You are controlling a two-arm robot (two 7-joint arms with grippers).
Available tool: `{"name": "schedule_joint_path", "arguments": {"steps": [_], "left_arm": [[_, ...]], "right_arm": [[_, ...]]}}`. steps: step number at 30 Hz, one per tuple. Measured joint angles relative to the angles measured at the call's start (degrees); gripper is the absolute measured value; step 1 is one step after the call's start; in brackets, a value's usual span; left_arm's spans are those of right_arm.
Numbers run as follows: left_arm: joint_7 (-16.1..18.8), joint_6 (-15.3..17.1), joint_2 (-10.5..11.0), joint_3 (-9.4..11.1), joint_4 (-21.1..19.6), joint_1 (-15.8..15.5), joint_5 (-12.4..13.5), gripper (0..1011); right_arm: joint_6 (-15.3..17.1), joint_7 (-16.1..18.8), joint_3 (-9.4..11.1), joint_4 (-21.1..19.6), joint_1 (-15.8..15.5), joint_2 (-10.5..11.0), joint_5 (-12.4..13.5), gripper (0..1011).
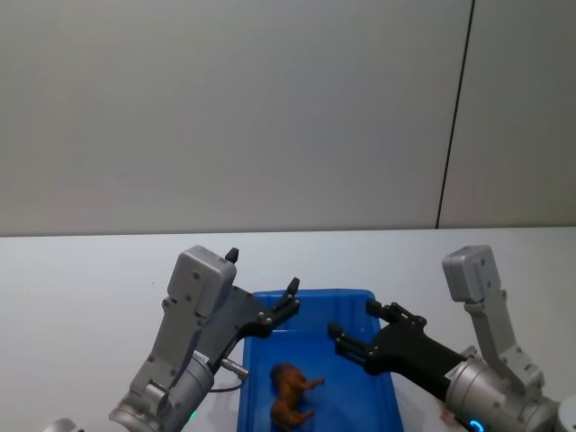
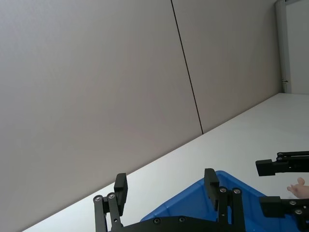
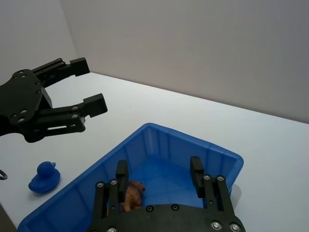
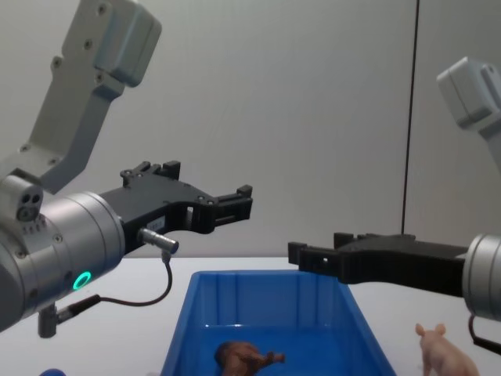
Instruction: Pick up the two dolls from the table and place them into the box.
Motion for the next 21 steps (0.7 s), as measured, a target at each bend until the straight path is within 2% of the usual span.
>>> {"name": "schedule_joint_path", "arguments": {"steps": [2,4,5,10,14,21], "left_arm": [[0.00,0.00,0.00,0.00,0.00,0.00,0.00,1001],[0.00,0.00,0.00,0.00,0.00,0.00,0.00,1001],[0.00,0.00,0.00,0.00,0.00,0.00,0.00,1001],[0.00,0.00,0.00,0.00,0.00,0.00,0.00,1001],[0.00,0.00,0.00,0.00,0.00,0.00,0.00,1001],[0.00,0.00,0.00,0.00,0.00,0.00,0.00,1001]], "right_arm": [[0.25,-0.30,-0.03,0.08,0.03,-0.04,0.18,772],[0.44,-0.86,-0.01,0.07,-0.04,-0.01,0.39,864],[0.52,-1.14,0.00,0.02,-0.10,0.04,0.48,864],[0.89,-3.23,0.38,-1.15,-1.06,0.70,1.06,989],[1.01,-4.58,0.69,-2.15,-1.89,1.24,1.39,1001],[1.55,-9.34,1.58,-5.26,-4.54,2.93,2.13,1001]]}}
